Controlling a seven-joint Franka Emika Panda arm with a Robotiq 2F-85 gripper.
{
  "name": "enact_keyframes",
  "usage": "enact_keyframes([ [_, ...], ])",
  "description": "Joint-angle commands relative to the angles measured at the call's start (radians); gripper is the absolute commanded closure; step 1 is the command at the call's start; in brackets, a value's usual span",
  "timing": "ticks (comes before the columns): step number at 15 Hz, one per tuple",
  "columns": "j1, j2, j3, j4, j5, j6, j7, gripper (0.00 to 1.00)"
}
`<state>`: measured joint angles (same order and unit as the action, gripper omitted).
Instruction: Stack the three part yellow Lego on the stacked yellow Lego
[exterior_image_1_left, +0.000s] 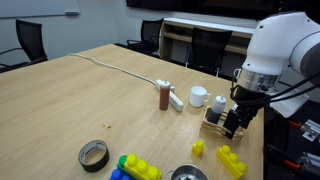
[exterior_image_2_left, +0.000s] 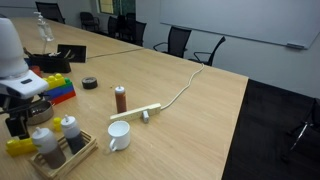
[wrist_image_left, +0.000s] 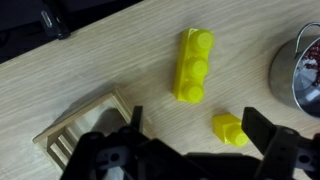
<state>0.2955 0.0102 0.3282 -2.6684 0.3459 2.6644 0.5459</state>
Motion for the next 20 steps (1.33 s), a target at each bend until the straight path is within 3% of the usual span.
enact_keyframes([
  [1,0.006,-0.004,-0.007,0.000,0.001,-0.001,0.000,0.00],
  [20,0.079,0.247,0.037,0.023,0.103,0.201,0.023,0.00],
])
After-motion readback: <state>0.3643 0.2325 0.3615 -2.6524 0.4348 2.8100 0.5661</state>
